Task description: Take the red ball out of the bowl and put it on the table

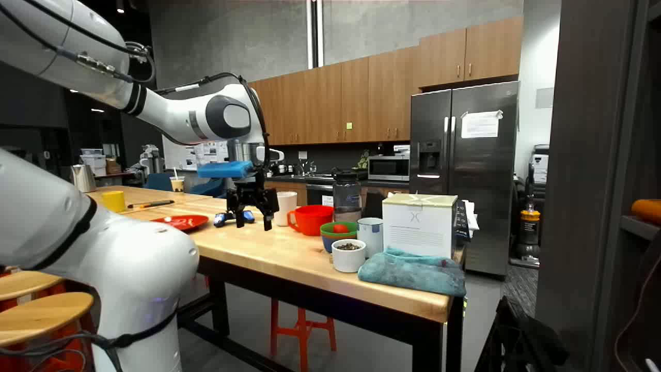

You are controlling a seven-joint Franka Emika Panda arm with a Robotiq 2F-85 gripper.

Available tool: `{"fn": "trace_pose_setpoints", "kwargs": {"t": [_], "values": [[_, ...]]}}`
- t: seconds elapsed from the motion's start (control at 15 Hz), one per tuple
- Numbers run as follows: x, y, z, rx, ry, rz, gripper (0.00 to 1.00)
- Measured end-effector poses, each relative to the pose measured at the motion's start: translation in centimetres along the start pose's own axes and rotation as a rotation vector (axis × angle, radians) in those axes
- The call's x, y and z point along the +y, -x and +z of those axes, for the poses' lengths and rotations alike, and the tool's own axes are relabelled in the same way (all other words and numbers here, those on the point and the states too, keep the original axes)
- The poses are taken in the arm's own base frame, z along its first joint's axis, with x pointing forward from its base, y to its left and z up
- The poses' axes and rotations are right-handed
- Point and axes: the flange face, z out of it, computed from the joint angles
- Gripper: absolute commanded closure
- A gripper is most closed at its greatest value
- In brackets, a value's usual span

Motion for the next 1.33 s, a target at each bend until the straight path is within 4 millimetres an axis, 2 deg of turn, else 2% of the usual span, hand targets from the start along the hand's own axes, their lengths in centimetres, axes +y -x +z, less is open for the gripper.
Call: {"fn": "trace_pose_setpoints", "kwargs": {"t": [1.33], "values": [[-0.44, -0.03, 0.07, -0.001, -0.018, 0.011, 0.0]]}}
